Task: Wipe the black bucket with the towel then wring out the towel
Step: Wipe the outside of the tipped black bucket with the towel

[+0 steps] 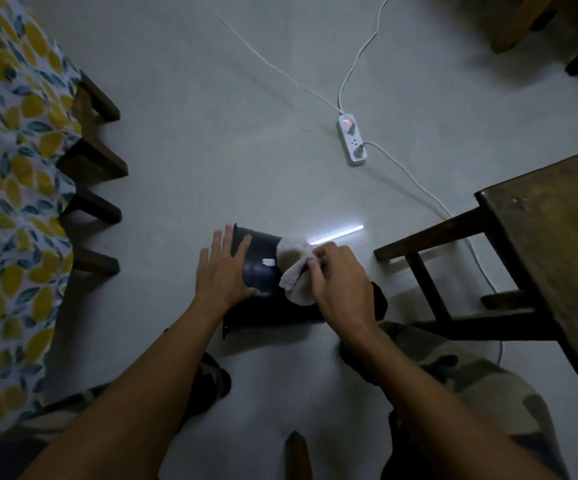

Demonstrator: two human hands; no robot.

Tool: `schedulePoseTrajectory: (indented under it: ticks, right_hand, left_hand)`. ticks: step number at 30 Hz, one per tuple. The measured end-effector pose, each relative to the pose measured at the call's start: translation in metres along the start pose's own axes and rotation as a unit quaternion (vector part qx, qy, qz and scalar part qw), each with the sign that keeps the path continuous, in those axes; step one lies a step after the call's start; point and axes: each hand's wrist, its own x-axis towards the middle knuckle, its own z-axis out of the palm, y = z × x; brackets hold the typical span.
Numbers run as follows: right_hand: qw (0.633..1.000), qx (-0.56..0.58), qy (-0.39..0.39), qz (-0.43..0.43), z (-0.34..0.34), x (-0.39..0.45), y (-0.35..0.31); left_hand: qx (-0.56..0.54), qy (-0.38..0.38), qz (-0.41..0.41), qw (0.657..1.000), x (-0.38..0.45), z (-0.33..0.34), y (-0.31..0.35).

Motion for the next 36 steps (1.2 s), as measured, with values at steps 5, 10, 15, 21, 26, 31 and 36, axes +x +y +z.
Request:
schedulePoseTrajectory:
  ticks: [5,10,15,21,26,31,36]
  right_hand:
    - [0.999,0.029,-0.021,0.026,0.037,-0.018,0.005]
    - [0.996,-0.026,-0.086,-0.019,0.089,-0.028,0.017]
    - [0.986,-0.127,-0.090,-0.063,0.151,-0.039,0.027]
    - [0.979,-0.139,-0.067,-0.130,0.180,-0.020,0.047]
    - [0.983,-0.117,-0.074,-0.119,0.184,0.014,0.060]
    - [0.992,-0.101,-0.075,-0.013,0.174,0.057,0.082]
    - [0.990,-0.134,-0.040,0.030,0.169,0.029,0.096]
  left_hand:
    - [0.021,-0.082,0.043,0.996,0.026,0.002,0.005]
    - [0.045,-0.151,0.068,0.985,0.030,0.023,-0.004]
    - [0.102,-0.171,0.108,0.974,0.039,0.027,-0.013]
    - [0.111,-0.164,0.116,0.973,0.055,0.031,-0.013]
    - [0.104,-0.161,0.124,0.973,0.061,0.031,-0.017]
    - [0.085,-0.160,0.123,0.976,0.065,0.026,-0.019]
    - [0.070,-0.158,0.117,0.978,0.064,0.029,-0.019]
